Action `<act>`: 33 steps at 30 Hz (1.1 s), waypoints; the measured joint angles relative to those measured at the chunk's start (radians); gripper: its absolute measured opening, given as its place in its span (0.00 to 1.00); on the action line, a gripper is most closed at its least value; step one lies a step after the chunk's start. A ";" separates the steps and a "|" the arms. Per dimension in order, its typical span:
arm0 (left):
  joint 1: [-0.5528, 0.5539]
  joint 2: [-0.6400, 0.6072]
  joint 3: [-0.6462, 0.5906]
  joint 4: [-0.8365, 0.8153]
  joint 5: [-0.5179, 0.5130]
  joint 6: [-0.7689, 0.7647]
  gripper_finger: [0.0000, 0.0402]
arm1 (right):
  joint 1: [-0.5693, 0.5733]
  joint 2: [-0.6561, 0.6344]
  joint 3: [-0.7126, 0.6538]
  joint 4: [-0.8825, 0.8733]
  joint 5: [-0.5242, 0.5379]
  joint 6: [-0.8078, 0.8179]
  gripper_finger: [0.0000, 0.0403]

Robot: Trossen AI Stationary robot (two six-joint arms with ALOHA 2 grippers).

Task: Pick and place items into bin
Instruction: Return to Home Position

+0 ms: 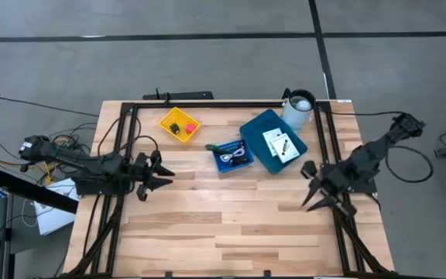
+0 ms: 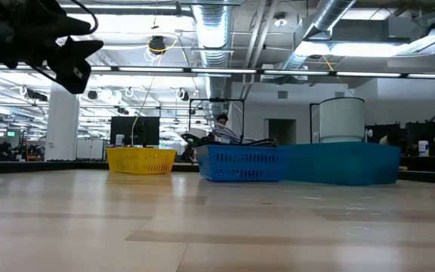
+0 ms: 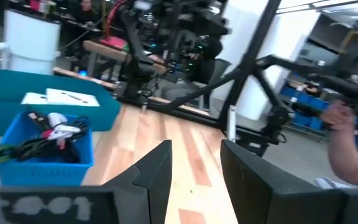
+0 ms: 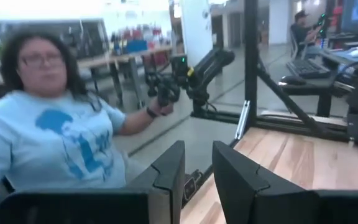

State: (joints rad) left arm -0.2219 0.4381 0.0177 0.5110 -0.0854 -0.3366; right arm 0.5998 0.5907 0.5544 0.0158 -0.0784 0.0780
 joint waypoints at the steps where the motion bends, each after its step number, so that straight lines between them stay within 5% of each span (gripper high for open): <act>1: 0.016 0.000 0.000 0.003 0.030 0.000 0.31 | -0.003 -0.052 -0.033 -0.003 0.000 0.017 0.19; 6: 0.091 -0.001 0.000 0.062 0.164 0.013 0.31 | -0.029 -0.331 -0.167 -0.016 -0.031 0.053 0.19; 11: 0.157 -0.001 0.000 0.083 0.191 0.023 0.31 | -0.039 -0.592 -0.256 -0.136 -0.054 0.054 0.19; 25: 0.252 -0.027 -0.007 0.085 0.236 0.074 0.31 | -0.084 -0.586 -0.438 -0.074 0.036 0.046 0.19; 33: 0.210 -0.010 -0.008 0.050 0.092 0.104 0.31 | -0.104 -0.587 -0.547 0.036 0.016 0.055 0.19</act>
State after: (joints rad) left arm -0.0122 0.4278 0.0101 0.5606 0.0069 -0.2327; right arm 0.4962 0.0037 0.0071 0.0519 -0.0622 0.1331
